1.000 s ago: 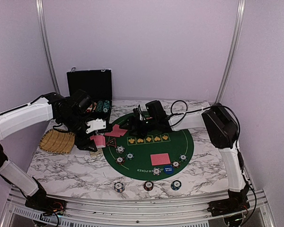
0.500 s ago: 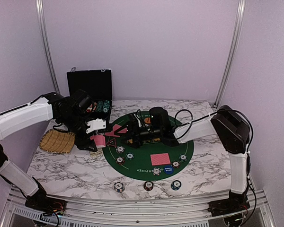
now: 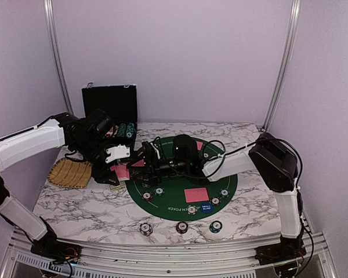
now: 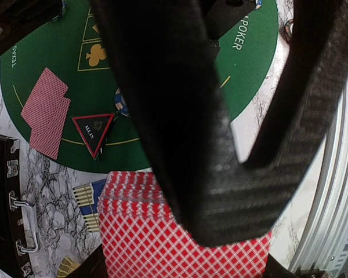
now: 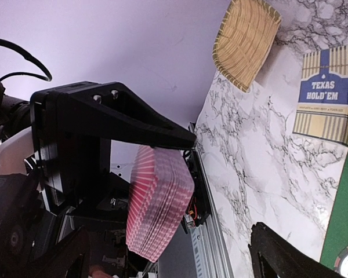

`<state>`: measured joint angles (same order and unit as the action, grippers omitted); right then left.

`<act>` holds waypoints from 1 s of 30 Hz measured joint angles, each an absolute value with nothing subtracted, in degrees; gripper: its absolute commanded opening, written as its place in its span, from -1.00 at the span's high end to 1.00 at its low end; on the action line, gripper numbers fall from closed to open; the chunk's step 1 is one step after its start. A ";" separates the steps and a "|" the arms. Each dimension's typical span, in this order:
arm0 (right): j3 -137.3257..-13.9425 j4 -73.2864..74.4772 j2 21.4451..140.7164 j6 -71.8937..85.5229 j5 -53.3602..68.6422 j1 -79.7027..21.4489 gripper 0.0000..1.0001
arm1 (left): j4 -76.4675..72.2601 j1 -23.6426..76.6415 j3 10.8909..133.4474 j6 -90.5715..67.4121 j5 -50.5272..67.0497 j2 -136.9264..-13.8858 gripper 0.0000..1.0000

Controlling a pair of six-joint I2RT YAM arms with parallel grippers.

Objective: Distribute texas hold em gaming equipment

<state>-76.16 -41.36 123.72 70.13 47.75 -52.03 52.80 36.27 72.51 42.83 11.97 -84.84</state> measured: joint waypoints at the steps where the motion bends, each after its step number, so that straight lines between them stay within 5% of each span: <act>1: -76.29 -41.47 124.01 70.32 47.75 -52.10 -0.86 | 52.80 36.27 72.53 42.83 11.97 -84.84 0.68; 30: -92.16 -43.05 135.98 75.64 49.23 -55.77 -0.69 | 53.01 36.27 73.23 42.81 12.21 -84.88 0.68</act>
